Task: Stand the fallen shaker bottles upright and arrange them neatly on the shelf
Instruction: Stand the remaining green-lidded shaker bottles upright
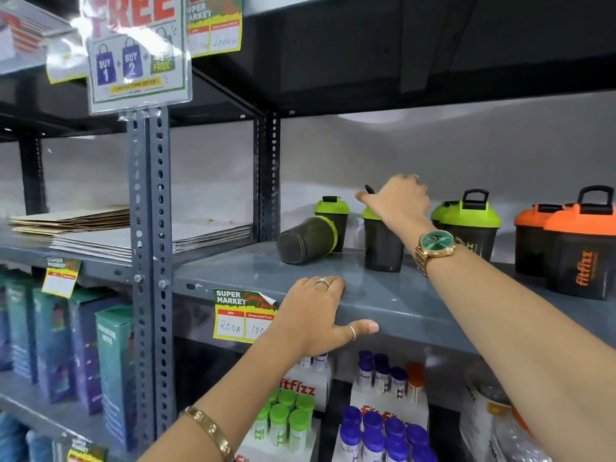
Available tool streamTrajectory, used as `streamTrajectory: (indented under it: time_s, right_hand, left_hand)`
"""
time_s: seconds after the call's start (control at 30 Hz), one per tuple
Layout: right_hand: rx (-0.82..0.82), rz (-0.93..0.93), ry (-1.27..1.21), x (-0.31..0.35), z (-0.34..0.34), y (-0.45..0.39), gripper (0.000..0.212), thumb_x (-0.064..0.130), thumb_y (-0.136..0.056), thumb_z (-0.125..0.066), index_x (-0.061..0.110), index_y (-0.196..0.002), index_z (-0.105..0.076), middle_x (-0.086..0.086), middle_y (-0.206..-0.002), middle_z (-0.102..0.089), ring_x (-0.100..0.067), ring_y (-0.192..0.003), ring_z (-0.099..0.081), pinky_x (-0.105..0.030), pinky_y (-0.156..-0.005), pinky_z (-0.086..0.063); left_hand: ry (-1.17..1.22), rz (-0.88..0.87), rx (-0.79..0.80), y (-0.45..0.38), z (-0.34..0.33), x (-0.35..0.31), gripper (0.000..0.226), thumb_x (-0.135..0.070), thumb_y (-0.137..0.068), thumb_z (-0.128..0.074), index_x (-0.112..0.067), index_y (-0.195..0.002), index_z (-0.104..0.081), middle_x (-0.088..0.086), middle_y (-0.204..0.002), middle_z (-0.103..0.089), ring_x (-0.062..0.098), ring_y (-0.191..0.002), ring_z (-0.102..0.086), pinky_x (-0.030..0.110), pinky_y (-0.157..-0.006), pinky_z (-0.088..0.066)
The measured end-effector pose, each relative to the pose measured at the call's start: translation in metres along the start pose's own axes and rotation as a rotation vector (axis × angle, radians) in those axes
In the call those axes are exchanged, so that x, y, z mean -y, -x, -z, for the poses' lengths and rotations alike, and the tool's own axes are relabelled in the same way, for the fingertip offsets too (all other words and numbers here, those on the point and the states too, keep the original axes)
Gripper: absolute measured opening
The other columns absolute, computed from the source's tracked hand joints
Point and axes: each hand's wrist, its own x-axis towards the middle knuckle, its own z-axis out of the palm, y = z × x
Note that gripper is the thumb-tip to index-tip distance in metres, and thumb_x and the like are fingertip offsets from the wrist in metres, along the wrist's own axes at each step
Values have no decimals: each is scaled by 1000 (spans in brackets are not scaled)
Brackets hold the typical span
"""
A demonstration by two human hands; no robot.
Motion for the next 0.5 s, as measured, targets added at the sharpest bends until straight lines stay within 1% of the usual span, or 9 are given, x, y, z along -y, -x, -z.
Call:
streamTrajectory:
  time_s: [0.1,0.2,0.27,0.37,0.5]
  right_hand:
    - [4,40,204,0,-7,0,86,66,-71,-60,0,-125,-50,-17,-127,-52,-33,-117,-43,-38,-87,-43]
    - [8,85,268,-4,-10,-3,81,62,-71,-64,1,-123,-52,-16,-126,-54,-32,-117,-44,-38,-90,-42]
    - [42,114,252,-4,-6,-7,75,56,-72,-68,1,-120,-54,-16,-124,-56,-31,-117,-46,-37,-90,-44]
    - [152,103,149,-8,2,-13,66,42,-71,-74,0,-119,-56,-18,-124,-55,-33,-115,-53,-36,-87,-48]
    - [261,161,123,-18,12,-19,58,33,-75,-73,3,-121,-55,-19,-126,-55,-35,-116,-52,-36,-87,-47]
  left_hand:
    - [16,-4,1,0,1,0,79,-75,-73,-36,-10,-117,-46,8,-119,-59,25,-110,-50,34,-96,-31]
    - [5,-1,16,0,1,0,82,-76,-71,-33,-10,-119,-45,8,-120,-58,24,-111,-49,34,-97,-32]
    - [7,0,17,0,1,-1,81,-75,-74,-36,-10,-121,-44,9,-123,-57,25,-113,-49,35,-98,-31]
    - [-3,1,15,1,1,-1,79,-74,-75,-36,-10,-120,-45,9,-123,-57,25,-113,-49,35,-98,-32]
    - [-14,-3,4,1,0,-1,78,-73,-75,-36,-11,-120,-44,9,-123,-57,25,-113,-49,35,-98,-32]
